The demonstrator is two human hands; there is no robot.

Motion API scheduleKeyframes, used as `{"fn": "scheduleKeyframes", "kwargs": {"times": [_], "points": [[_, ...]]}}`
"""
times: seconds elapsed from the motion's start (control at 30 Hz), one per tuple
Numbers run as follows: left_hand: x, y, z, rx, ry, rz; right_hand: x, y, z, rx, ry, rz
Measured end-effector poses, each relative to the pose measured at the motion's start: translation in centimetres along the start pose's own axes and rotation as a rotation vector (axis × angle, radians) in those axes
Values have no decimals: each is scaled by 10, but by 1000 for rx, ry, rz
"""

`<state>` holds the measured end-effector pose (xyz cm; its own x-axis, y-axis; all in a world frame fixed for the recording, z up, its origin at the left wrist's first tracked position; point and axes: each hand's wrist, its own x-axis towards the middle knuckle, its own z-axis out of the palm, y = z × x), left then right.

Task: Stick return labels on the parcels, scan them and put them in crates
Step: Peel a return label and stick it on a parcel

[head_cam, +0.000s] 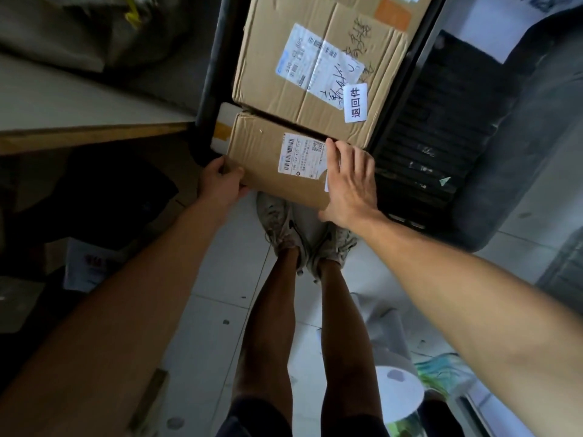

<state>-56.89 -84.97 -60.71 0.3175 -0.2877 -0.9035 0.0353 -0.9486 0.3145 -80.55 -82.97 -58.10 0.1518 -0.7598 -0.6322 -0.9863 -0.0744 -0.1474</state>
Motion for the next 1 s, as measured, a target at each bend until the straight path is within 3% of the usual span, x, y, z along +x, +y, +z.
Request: {"fn": "scheduleKeyframes", "kwargs": {"times": [0.13, 0.27, 0.4, 0.5, 0.63, 0.73, 0.87, 1.0], "points": [[-14, -2, 0, 26, -29, 44, -15, 5, -6, 22, 19, 6], [-73, 12, 1, 197, -15, 109, -52, 7, -51, 135, -198, 86], [-176, 52, -8, 306, -86, 128, -112, 8, -140, 215, -340, 171], [-263, 79, -26, 413, -153, 253, -159, 6, -211, 250, -323, 149], [-364, 117, -53, 578, -113, 431, -200, -8, -290, 223, -257, 66], [-431, 123, -85, 707, 28, 520, -223, -37, -338, 82, -192, -37], [-511, 106, -155, 846, 369, 653, -252, -112, -400, -91, -10, -245], [-582, 67, -250, 847, 723, 559, -303, -224, -456, -323, 215, -555]]}}
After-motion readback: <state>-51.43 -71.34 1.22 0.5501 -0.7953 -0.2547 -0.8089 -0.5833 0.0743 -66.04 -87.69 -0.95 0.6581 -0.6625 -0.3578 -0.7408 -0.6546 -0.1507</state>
